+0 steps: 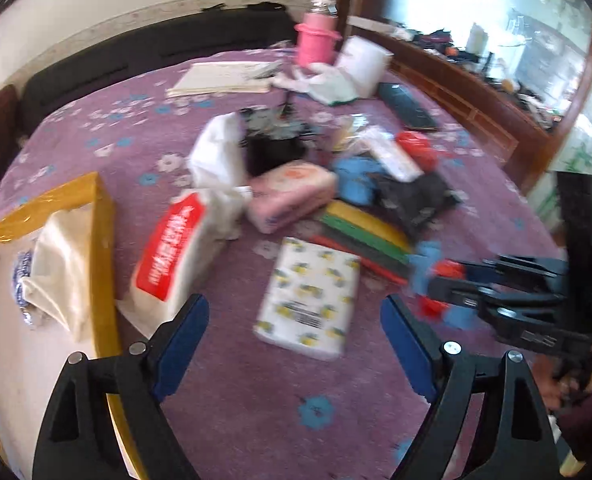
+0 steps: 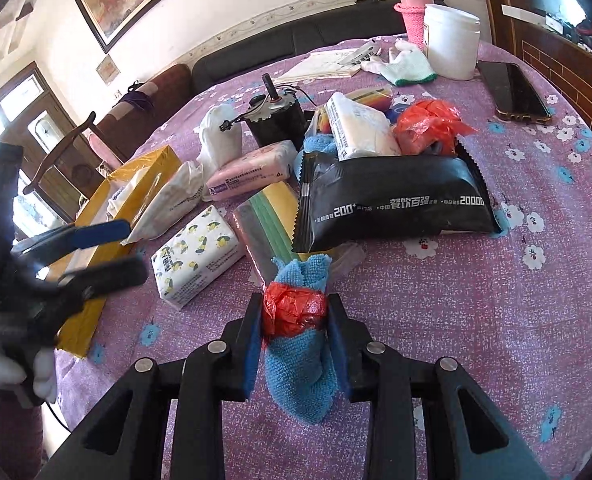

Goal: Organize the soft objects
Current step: 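Grasp the yellow-print tissue pack with the left gripper while the right grasps the blue towel, then place the tissue pack and blue towel into the yellow tray, release both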

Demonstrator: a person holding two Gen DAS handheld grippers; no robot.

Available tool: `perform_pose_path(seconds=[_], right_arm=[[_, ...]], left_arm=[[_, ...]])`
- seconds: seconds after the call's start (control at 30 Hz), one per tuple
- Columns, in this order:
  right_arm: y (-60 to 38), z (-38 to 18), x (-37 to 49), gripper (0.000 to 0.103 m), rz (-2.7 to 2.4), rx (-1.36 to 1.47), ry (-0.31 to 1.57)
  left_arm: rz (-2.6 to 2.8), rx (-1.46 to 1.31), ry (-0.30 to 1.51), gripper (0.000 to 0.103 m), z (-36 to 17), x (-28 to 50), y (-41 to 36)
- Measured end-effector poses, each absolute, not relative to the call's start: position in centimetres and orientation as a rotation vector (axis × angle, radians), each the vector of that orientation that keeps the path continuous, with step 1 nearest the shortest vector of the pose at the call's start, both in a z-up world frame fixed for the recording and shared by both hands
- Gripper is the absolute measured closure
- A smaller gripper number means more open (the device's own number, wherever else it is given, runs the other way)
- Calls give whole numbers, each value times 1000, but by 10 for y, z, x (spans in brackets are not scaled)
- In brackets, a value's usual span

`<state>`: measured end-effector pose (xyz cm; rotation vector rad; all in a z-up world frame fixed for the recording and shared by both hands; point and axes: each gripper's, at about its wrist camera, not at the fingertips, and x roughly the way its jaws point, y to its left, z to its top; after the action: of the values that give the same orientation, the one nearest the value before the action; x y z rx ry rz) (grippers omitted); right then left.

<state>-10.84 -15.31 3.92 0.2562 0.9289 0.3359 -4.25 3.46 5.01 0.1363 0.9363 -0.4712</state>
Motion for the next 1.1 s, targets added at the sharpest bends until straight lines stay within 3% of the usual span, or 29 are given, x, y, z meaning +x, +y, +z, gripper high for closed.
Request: perform_pose_path(seconds=[0.37,0.4,0.43,0.47,0.87,1.1], right_arm=[[-157,40,-110,69,315,261,919],[-157,39,-110,69,313,261,922],[-156,39,-110,69,310,260,923],[-156,39,-110,69,309,259,926],[-145,39,-112,72,278,183,948],[-121,65,-125,72,370,184,924]], left_arm=[[-481,281,957,17,10,-33,-13],[-481,269,963,27,10,-33,-12],[-480,253,961,48,12,-34,-9],[-464,246,961,51,14,-35,-5],[-463,-6,916,51,58,-71,65],[-335,-90,879,51,90,-78,158]])
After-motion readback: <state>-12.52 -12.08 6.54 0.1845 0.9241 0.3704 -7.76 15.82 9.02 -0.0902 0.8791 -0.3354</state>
